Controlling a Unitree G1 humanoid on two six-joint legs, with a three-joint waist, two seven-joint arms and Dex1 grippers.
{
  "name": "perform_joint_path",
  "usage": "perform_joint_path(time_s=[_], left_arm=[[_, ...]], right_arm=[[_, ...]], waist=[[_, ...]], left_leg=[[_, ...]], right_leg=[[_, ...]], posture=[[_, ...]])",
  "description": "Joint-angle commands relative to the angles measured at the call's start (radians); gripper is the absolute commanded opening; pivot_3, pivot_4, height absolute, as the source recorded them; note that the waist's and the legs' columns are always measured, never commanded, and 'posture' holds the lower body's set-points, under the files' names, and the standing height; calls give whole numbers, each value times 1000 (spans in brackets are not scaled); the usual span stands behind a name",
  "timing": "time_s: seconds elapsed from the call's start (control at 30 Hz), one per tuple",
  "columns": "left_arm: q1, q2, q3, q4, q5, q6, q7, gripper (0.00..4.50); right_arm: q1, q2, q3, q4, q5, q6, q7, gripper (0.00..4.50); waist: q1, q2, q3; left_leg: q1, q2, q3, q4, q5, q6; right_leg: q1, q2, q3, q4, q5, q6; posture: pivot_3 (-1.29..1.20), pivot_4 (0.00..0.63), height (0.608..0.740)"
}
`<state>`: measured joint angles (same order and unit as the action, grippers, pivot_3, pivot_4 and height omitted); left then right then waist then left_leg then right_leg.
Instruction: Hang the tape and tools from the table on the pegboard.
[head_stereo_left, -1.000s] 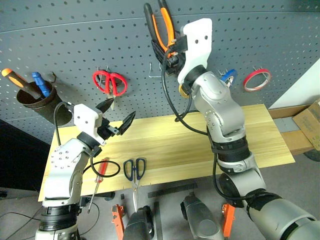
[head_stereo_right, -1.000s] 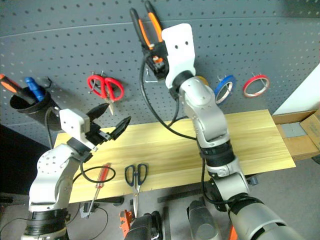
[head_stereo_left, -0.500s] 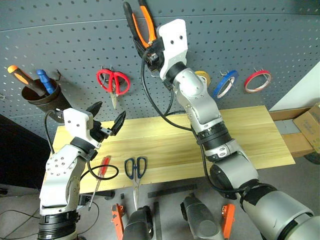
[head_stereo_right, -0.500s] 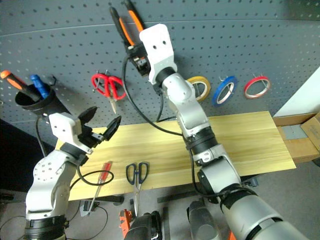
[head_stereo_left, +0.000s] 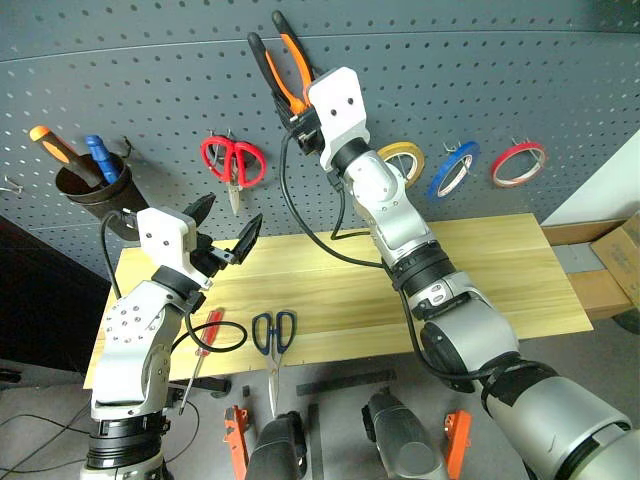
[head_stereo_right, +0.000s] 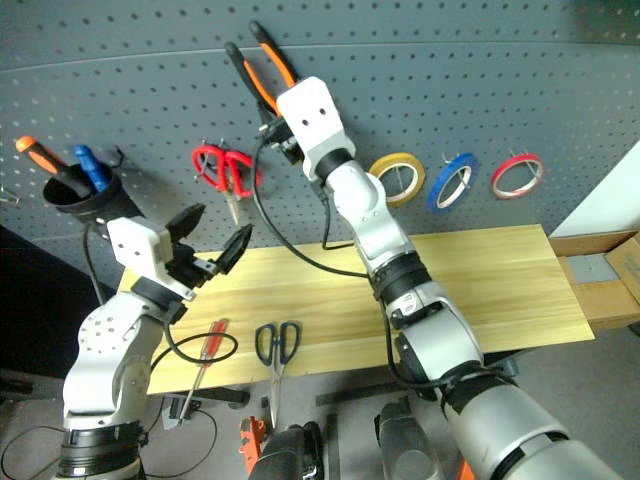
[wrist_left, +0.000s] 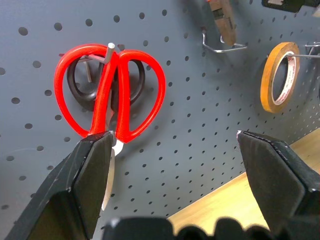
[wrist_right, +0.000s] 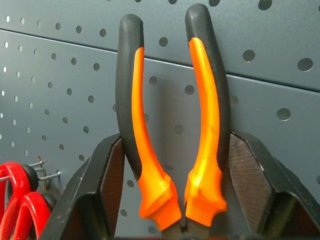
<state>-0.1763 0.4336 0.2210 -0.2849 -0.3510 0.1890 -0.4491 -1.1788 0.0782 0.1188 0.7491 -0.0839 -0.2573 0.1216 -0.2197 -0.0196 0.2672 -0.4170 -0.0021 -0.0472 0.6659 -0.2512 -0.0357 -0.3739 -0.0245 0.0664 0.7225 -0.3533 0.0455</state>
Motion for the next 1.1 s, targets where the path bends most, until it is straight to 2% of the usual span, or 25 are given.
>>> perform_joint_path(time_s=[0.03, 0.27, 0.43, 0.47, 0.5, 0.6, 0.73, 1.0, 1.1], left_arm=[[-26, -1, -2, -32, -6, -13, -1, 4246], [-38, -1, -5, -21, -5, -15, -7, 4246], [-44, 1, -10, -12, -5, -19, -7, 4246], [-47, -1, -13, -10, -3, -19, -7, 4246], [-48, -2, -15, -9, -2, -19, -6, 4246], [-51, -5, -21, -6, -2, -16, -6, 4246], [-50, -9, -25, -7, -3, -8, -4, 4246], [9, -11, -37, -54, -39, 88, -9, 4246], [57, 24, -56, -80, -29, 171, -17, 4246]], right_arm=[[33, 0, -8, -30, -10, -30, -30, 2534], [100, -7, -2, -29, -49, -17, -77, 2534], [125, -19, -20, -64, -45, 64, -81, 2534], [136, -22, -24, -80, -36, 101, -68, 3269], [146, -24, -26, -98, -28, 138, -53, 3454], [190, -28, -24, -172, -6, 261, -7, 4474], [241, -36, -18, -271, 7, 375, 23, 4474], [406, -109, 25, -682, 24, 707, 142, 4474], [470, -161, 48, -880, 113, 873, 265, 4474]], waist=[[3, 0, 0], [4, 0, 0], [8, 0, 0], [9, 0, 0], [11, -1, -1], [23, -2, -2], [30, -8, -6], [20, -8, -6], [20, -8, -6]], left_leg=[[0, 0, 0, 0, 0, 0], [0, 0, 0, 0, 1, -1], [0, 0, 0, 0, 0, -1], [0, 0, 0, 0, 0, -1], [0, 0, 0, 0, 0, -1], [0, 0, -1, 0, 0, 0], [1, 0, -4, 1, 0, 0], [-2, 0, -3, -2, 0, 0], [-2, 2, -3, -4, 0, 0]], right_leg=[[0, 0, 0, 0, 0, 0], [0, 0, 0, -1, 0, 0], [0, 0, -1, -1, 0, 0], [1, 0, -1, -1, 0, 0], [1, 0, -1, -1, 0, 0], [1, 0, -1, -1, 0, 0], [3, 0, -1, -1, 1, -1], [0, 1, -1, -4, 1, -2], [-1, 1, -1, -5, 1, -2]], posture=[[-149, 220, 740], [-154, 224, 740], [-158, 223, 740], [-160, 223, 740], [-160, 223, 740], [-163, 223, 740], [-163, 223, 740], [-179, 230, 740], [-182, 236, 740]])
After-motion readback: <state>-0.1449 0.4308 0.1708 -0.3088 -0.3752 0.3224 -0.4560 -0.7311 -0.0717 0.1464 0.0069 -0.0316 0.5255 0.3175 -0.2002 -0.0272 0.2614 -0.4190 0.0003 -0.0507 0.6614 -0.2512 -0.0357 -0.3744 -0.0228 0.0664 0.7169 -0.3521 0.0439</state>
